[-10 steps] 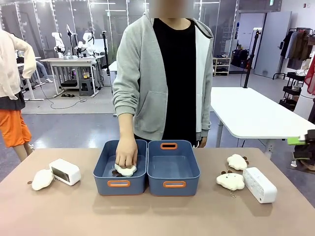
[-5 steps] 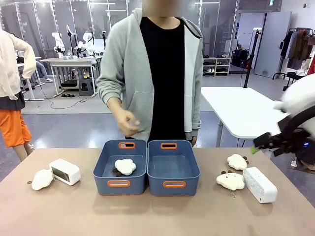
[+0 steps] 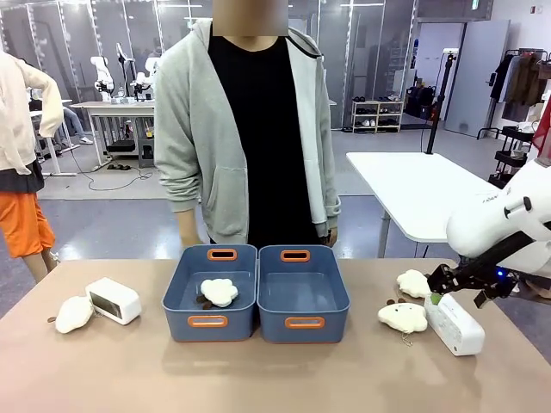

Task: Sort the digital clocks into the basket.
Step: Pick up the Digital clock from the table and place it into the empty Plastic storage basket.

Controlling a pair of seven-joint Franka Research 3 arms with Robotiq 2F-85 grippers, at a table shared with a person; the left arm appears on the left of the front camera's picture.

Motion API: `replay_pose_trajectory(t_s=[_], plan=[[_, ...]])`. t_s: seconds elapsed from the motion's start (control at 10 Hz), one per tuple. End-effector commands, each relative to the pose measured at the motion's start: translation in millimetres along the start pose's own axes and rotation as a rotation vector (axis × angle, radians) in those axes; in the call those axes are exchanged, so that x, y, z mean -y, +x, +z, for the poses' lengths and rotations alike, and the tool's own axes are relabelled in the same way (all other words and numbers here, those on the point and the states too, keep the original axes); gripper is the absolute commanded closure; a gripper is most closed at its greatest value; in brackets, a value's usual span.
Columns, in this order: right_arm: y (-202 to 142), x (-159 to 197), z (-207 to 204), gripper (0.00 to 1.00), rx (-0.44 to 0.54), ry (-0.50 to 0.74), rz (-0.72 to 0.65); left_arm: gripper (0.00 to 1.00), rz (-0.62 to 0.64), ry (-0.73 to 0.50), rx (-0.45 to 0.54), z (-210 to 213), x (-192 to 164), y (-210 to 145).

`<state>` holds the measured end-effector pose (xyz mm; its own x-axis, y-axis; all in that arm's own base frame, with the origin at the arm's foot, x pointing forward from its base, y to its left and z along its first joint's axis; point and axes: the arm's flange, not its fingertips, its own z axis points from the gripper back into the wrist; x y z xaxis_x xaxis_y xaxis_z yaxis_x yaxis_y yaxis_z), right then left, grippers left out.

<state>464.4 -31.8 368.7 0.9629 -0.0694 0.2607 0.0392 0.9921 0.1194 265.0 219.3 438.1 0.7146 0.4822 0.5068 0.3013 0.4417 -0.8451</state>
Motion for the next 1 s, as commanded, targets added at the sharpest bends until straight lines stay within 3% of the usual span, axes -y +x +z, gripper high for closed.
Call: replay_pose_trajectory(t_s=[0.0,0.4,0.5,0.6,0.7,0.9], plan=[[10,-4,-9,0.0,-0.07,0.014,-0.028,0.0,-0.007,-0.019,0.007,2,1,0],[11,3,-50,0.03,-0.136,-0.008,-0.07,0.0,-0.007,-0.019,0.007,2,1,0],[10,4,-53,0.6,-0.125,-0.027,-0.08,0.0,-0.007,-0.019,0.007,2,1,0],[9,3,-52,0.63,-0.12,-0.015,-0.069,0.0,-0.007,-0.019,0.007,2,1,0],[7,3,-49,1.0,-0.115,-0.013,-0.062,0.0,-0.007,-0.019,0.007,2,1,0],[6,2,-47,1.0,-0.113,-0.02,-0.063,0.0,-0.007,-0.019,0.007,2,1,0]])
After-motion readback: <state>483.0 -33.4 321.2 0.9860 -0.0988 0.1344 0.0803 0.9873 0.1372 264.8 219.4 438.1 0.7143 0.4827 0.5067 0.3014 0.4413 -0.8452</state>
